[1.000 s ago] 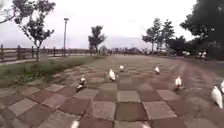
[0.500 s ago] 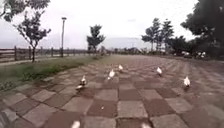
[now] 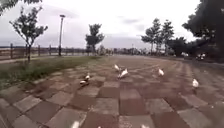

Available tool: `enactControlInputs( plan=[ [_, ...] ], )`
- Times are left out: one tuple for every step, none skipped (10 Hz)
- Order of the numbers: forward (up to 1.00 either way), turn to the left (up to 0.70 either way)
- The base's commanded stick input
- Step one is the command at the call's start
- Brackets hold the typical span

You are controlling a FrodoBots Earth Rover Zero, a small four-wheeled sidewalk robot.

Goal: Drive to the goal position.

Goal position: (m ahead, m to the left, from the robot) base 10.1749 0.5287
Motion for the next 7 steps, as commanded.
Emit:
enactControlInputs(
  plan=[
    [0.70, 0.00],
    [0.70, 0.00],
    [0.70, 0.00],
    [0.70, 0.00],
    [0.70, 0.00],
    [0.70, 0.00],
    [0.70, 0.00]
  ],
)
